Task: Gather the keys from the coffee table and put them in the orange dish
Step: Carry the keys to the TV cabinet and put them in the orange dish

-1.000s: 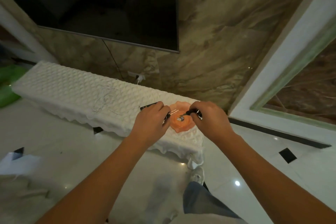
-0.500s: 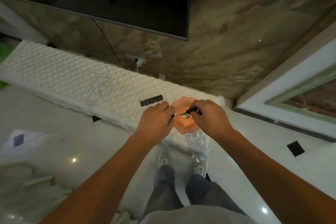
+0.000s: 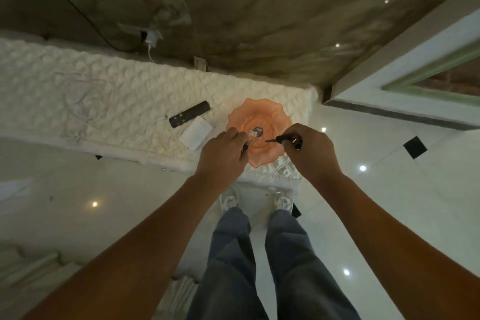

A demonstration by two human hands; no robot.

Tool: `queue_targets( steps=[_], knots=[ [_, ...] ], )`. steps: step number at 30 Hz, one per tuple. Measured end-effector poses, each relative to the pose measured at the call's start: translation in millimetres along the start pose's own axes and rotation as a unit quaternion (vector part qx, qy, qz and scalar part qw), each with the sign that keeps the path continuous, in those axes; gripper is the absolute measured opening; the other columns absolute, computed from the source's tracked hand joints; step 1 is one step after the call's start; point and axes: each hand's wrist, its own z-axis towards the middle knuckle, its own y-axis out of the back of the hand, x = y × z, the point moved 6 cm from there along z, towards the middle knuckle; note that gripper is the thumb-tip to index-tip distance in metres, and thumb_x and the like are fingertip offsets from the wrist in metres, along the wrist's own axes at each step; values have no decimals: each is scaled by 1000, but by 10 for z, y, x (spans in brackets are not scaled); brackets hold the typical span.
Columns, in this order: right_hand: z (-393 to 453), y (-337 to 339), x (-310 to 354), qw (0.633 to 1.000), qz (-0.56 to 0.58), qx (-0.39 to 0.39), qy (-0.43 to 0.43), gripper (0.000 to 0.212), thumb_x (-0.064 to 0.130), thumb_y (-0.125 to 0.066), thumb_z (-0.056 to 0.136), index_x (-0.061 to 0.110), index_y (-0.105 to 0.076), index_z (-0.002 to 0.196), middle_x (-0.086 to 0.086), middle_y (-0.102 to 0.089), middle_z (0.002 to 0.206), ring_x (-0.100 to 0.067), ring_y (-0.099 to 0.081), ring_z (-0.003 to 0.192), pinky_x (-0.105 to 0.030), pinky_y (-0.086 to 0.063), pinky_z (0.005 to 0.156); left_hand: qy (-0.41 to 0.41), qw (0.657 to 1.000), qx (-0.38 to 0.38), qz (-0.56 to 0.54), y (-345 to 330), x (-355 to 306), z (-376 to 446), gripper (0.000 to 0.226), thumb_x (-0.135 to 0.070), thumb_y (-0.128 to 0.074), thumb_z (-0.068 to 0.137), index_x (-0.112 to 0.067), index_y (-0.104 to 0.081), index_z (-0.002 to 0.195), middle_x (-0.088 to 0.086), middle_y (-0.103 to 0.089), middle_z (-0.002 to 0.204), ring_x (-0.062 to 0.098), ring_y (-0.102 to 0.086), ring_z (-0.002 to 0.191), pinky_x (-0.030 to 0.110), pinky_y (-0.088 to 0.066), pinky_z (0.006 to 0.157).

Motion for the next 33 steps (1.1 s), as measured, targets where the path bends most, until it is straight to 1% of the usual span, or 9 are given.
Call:
queue_targets(
  steps=[3, 5, 10, 14, 17, 22, 27, 31, 33],
  knots=[
    [195, -419, -291, 1000, 17, 0, -21, 9, 22, -64, 84, 29, -66, 89, 16, -61, 76, -6, -56, 68, -9, -34, 58, 13, 1000, -2, -19, -409, 194, 151, 15, -20, -61, 88, -11, -62, 100, 8, -61, 95, 25, -61, 77, 36, -51, 59],
    [332, -714, -479, 1000, 17, 10, -19, 9, 22, -64, 84, 28, -66, 90, 15, -60, 77, -6, -56, 70, -12, -36, 59, 13, 1000, 1, -24, -709, 310, 241, 16, -21, -62, 87, -12, -62, 101, 7, -61, 95, 24, -61, 77, 34, -50, 59],
    [586, -1245, -780, 999, 14, 33, 4, 10, 20, -62, 85, 26, -67, 91, 11, -65, 82, -7, -57, 73, -19, -40, 63, 12, 1000, 8, -5, -1308, 553, 416, 14, -20, -62, 86, -11, -62, 97, 9, -60, 93, 27, -60, 78, 29, -38, 58],
    [637, -1456, -948, 999, 5, 42, 12, 11, 19, -61, 85, 25, -67, 92, 8, -67, 84, -8, -56, 72, -18, -39, 60, 2, 1000, 13, 16, -1617, 654, 455, 13, -20, -60, 87, -10, -61, 96, 10, -60, 93, 27, -59, 78, 34, -46, 57],
    [633, -1516, -1024, 999, -4, 53, 8, 12, 19, -62, 84, 24, -68, 93, 7, -67, 85, -8, -55, 72, -13, -35, 58, 2, 999, 28, 34, -1744, 692, 443, 15, -22, -59, 88, -10, -62, 96, 10, -59, 94, 27, -58, 80, 35, -47, 57],
    [623, -1514, -1046, 997, -32, 62, 14, 13, 18, -62, 83, 22, -69, 93, 4, -70, 88, -13, -61, 79, -26, -47, 64, -14, 997, 48, 61, -1817, 737, 441, 17, -23, -59, 88, -10, -65, 98, 10, -58, 94, 28, -57, 82, 30, -36, 55],
    [615, -1566, -1170, 995, -43, 84, 13, 13, 14, -62, 83, 19, -67, 94, 3, -67, 89, -12, -55, 75, -15, -33, 58, -1, 993, 70, 92, -1911, 787, 460, 22, -27, -54, 91, -13, -65, 106, 8, -57, 101, 26, -56, 88, 30, -34, 58],
    [568, -1609, -1250, 994, -55, 88, 20, 13, 12, -64, 83, 17, -67, 95, 1, -66, 91, -12, -52, 79, -23, -38, 65, -9, 993, 72, 97, -1943, 764, 469, 22, -26, -54, 90, -13, -65, 104, 8, -58, 100, 26, -56, 88, 30, -32, 57],
    [557, -1617, -1264, 994, -59, 85, 23, 14, 11, -63, 83, 17, -68, 94, 3, -62, 88, -14, -52, 81, -22, -37, 65, -12, 993, 68, 95, -1935, 753, 469, 22, -25, -56, 89, -13, -65, 104, 8, -59, 100, 26, -56, 87, 30, -31, 57]
  ],
)
